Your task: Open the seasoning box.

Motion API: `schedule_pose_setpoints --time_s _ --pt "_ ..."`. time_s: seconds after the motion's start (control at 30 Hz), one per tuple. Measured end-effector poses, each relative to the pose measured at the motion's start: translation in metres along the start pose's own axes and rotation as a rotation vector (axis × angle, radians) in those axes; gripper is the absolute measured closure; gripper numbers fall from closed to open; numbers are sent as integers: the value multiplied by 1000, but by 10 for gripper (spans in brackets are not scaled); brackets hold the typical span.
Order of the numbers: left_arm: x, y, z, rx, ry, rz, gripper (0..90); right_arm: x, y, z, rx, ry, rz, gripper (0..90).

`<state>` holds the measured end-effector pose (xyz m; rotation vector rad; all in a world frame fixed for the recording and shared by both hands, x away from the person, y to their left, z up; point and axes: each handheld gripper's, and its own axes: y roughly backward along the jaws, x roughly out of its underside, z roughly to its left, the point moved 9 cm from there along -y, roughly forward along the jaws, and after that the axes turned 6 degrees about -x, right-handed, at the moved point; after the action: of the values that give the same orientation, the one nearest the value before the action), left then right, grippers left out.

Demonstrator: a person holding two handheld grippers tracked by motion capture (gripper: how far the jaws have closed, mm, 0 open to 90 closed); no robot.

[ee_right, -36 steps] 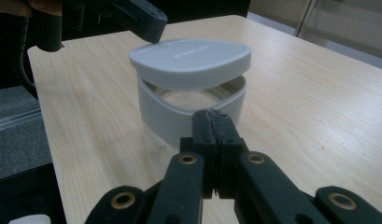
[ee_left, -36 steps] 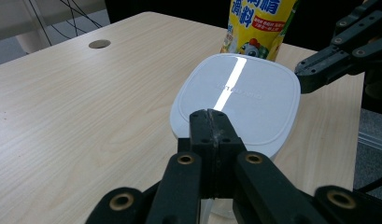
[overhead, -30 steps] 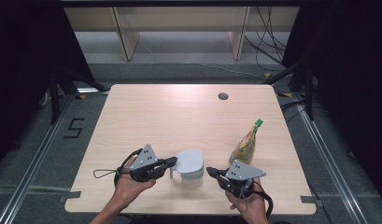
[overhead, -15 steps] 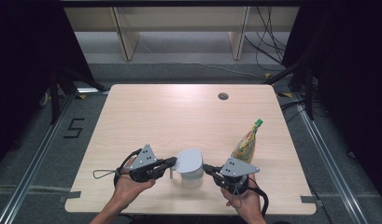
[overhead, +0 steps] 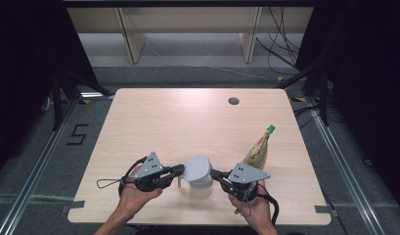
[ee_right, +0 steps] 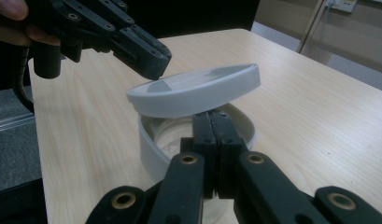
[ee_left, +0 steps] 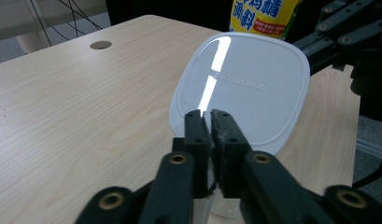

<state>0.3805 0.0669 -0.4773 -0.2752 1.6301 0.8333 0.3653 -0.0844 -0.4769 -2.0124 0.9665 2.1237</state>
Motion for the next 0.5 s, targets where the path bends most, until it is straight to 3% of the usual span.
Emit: schedule_pose_setpoints --time_s 0.13,0.17,0.23,0.33,0.47,0.5 --pt "0 11 3 39 59 -52 694 -3 -3 1 3 14 -13 900" --pt "2 16 4 45 50 -51 669 -4 -3 -1 10 37 -12 900" --pt "7 26 7 36 12 -50 601 -5 -4 2 1 13 -15 900" --pt "22 37 12 10 16 -26 522 -8 -4 4 -3 14 -14 900" --pt "45 40 14 -7 4 29 436 -13 -8 6 -6 26 -15 900" --pt "51 39 12 -10 22 46 418 -15 -10 7 0 24 -24 900"
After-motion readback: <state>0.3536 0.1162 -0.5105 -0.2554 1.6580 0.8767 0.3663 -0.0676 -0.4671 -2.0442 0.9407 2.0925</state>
